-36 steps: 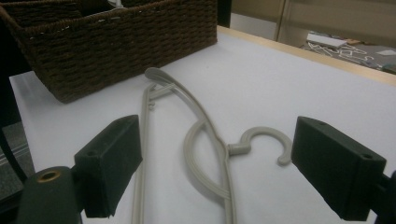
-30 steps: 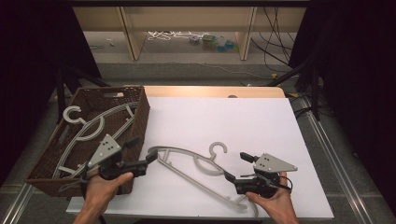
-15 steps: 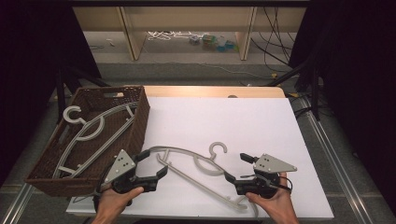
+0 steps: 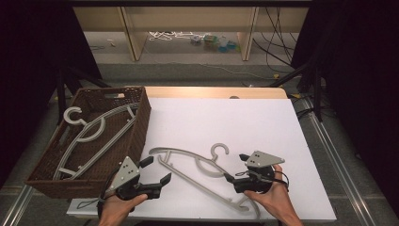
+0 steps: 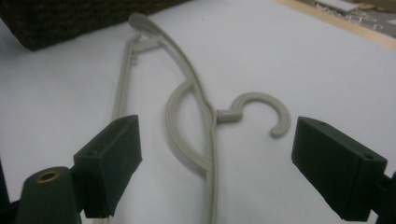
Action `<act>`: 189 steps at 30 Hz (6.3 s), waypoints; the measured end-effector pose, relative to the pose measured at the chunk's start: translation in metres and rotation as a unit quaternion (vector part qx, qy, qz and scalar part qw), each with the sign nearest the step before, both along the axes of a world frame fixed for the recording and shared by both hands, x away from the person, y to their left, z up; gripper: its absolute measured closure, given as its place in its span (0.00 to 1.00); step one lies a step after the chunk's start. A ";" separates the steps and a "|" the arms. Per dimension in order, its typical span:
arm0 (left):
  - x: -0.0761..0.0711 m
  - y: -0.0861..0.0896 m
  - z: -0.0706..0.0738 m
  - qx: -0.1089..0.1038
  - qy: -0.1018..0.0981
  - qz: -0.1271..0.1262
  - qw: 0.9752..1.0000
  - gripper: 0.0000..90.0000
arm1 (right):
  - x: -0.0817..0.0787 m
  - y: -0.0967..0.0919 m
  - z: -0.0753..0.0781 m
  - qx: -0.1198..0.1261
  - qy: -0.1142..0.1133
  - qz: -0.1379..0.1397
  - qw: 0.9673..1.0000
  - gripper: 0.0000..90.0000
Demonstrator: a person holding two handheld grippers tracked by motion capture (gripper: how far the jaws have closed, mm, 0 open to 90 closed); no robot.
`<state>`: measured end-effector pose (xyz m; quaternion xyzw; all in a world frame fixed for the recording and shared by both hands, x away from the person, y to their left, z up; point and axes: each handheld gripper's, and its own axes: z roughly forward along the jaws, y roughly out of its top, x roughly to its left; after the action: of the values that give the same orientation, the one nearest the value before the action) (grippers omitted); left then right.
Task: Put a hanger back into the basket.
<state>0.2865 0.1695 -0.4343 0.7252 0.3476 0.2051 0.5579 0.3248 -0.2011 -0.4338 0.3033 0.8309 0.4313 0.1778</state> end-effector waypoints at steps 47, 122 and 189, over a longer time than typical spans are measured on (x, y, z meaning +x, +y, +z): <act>0.003 -0.003 -0.005 0.010 0.012 -0.021 1.000 0.18 | 0.055 0.034 -0.029 -0.224 0.196 0.049 0.953 0.79; 0.065 -0.086 -0.004 0.179 0.079 -0.156 0.968 0.43 | 0.006 0.047 0.042 -0.269 0.038 0.161 0.949 0.92; 0.070 -0.007 0.071 0.079 0.077 -0.083 0.990 0.91 | -0.007 0.003 0.040 0.041 -0.075 -0.020 0.996 0.21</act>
<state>0.3562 0.1629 -0.3632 0.8067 0.3109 0.1285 0.4859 0.3180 -0.1979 -0.3942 0.2936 0.7906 0.4830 0.2355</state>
